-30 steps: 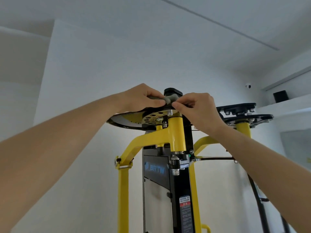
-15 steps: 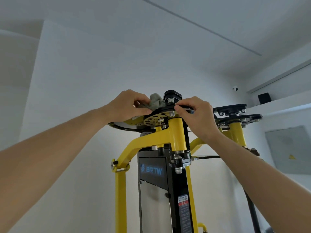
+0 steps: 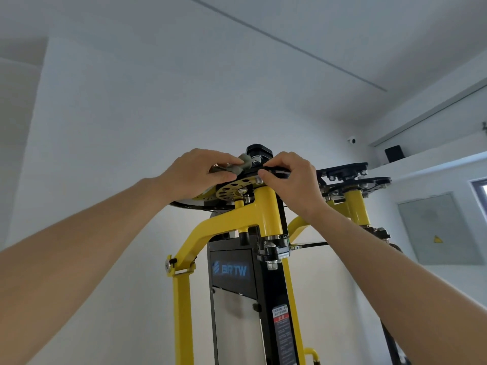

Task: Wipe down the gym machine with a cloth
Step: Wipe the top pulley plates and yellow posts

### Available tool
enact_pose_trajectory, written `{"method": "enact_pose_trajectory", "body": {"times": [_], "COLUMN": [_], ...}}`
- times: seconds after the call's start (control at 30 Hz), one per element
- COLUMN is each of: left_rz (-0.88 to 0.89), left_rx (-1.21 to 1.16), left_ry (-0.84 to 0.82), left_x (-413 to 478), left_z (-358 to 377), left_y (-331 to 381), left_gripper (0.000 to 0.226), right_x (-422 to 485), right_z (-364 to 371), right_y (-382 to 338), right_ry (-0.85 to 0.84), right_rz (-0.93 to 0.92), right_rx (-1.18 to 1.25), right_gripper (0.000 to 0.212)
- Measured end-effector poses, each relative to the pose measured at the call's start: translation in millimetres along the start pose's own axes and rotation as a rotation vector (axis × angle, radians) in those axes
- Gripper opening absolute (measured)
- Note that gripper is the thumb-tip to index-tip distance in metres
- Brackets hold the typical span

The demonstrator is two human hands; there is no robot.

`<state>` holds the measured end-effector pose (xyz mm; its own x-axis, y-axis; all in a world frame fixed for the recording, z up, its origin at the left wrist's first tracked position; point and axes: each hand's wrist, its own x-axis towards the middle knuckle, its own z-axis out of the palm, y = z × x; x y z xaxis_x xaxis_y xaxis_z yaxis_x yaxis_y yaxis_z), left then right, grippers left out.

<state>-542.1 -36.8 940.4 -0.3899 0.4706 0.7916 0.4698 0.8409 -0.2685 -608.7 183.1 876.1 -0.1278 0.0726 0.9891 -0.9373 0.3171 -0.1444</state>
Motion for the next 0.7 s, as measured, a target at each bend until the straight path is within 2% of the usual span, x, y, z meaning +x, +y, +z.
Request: {"method": "enact_pose_trajectory", "body": {"times": [0.1, 0.33, 0.47, 0.6, 0.7], "left_rz": [-0.003, -0.085, -0.094, -0.167, -0.248], "left_rx": [-0.017, 0.118, 0.218, 0.315, 0.351], "left_ry": [-0.009, 0.032, -0.012, -0.048, -0.031], "left_x": [1, -21, -29, -36, -44], "left_z": [-1, -12, -18, -22, -22], "left_y": [-2, -23, -28, -37, -42], "left_gripper": [0.030, 0.024, 0.024, 0.015, 0.023], "right_x": [3, 7, 5, 3, 2], "right_z": [-1, 0, 0, -2, -2], "right_y": [3, 1, 0, 0, -2], "right_ry": [-0.006, -0.025, -0.029, -0.040, -0.043], "right_rz": [-0.002, 0.022, 0.039, 0.044, 0.050], "right_rx": [-0.002, -0.029, -0.022, -0.011, -0.004], "right_gripper": [0.015, 0.016, 0.017, 0.018, 0.018]}}
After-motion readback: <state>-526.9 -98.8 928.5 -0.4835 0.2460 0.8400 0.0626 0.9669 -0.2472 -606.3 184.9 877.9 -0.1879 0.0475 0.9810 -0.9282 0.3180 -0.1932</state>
